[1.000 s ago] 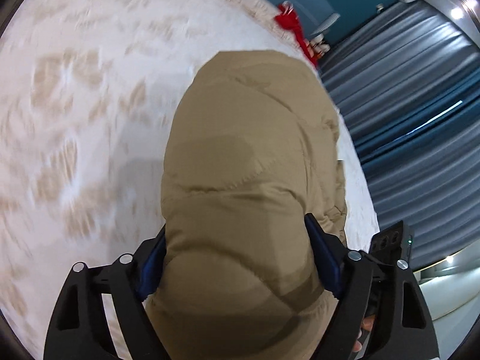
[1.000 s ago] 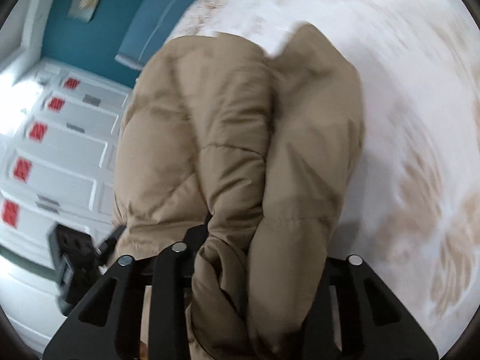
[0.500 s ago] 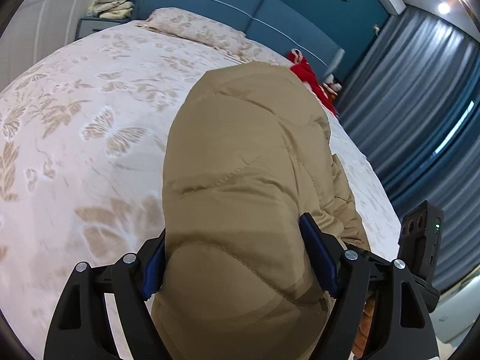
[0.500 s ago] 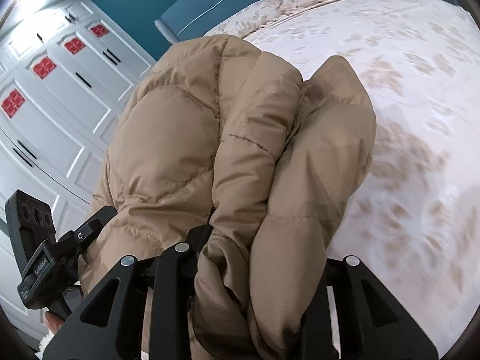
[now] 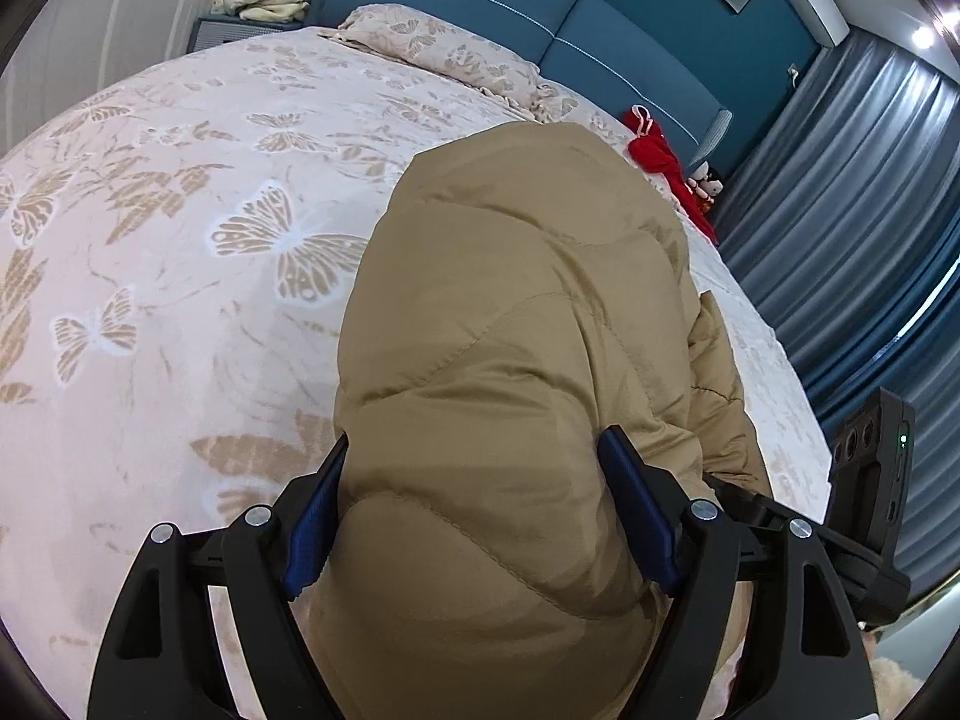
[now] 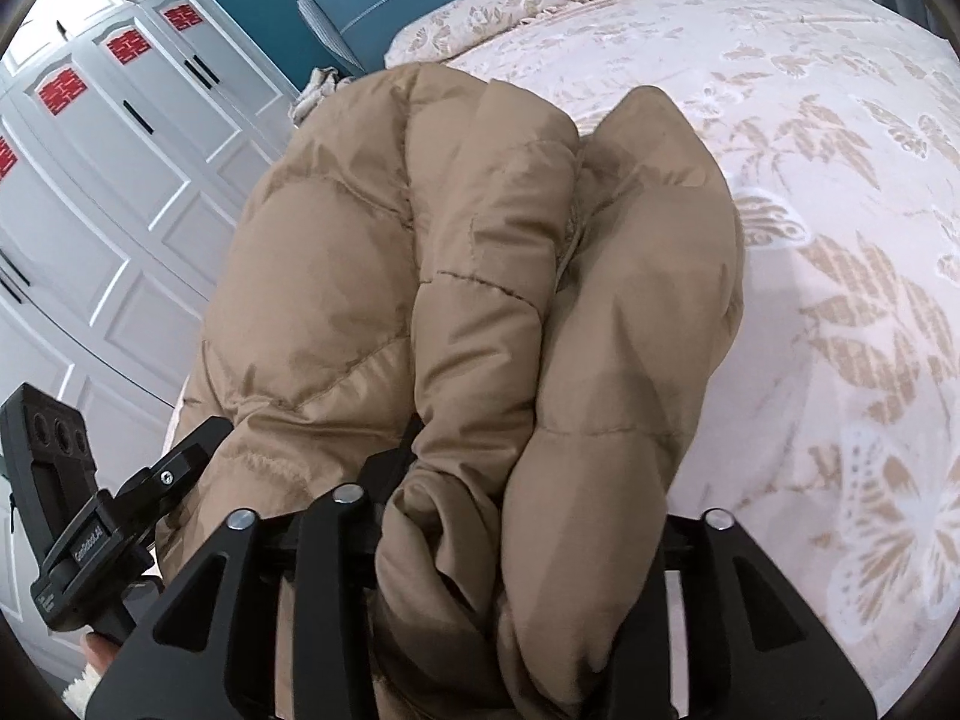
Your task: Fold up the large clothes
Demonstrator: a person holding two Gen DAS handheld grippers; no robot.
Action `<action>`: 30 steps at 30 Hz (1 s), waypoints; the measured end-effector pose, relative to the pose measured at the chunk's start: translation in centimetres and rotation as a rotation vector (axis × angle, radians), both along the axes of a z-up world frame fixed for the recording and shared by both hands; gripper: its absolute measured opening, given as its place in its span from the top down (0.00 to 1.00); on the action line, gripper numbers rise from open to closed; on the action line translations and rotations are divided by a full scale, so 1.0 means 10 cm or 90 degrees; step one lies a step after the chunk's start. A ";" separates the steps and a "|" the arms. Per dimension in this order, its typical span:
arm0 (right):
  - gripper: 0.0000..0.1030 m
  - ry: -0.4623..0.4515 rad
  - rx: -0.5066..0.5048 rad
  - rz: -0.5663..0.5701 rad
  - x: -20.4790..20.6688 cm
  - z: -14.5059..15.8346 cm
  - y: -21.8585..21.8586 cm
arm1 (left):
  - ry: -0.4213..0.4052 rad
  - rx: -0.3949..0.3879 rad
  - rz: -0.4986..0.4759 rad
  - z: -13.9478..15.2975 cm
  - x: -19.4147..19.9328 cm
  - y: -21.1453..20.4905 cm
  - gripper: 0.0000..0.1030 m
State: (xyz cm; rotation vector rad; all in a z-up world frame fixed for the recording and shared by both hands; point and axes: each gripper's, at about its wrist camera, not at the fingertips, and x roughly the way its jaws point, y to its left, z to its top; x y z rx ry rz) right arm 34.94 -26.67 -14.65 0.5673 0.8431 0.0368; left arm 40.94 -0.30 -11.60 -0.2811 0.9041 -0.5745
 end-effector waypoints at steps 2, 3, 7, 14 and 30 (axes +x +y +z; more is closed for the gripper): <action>0.51 0.026 0.004 -0.011 -0.06 0.04 -0.06 | 0.007 0.023 0.018 0.05 -0.04 0.00 0.20; 0.48 0.033 0.006 -0.013 -0.08 0.06 -0.07 | 0.005 0.044 0.028 0.11 -0.08 0.00 0.19; 0.46 0.040 -0.065 -0.024 -0.39 0.37 -0.06 | -0.059 0.164 0.078 0.47 -0.39 -0.03 0.20; 0.48 -0.072 -0.266 -0.048 -1.03 1.12 0.31 | -0.181 0.334 0.137 1.10 -0.86 -0.32 0.20; 0.94 0.125 -0.215 0.033 -0.69 0.04 0.37 | -0.039 0.372 0.118 0.05 -0.76 -0.60 0.10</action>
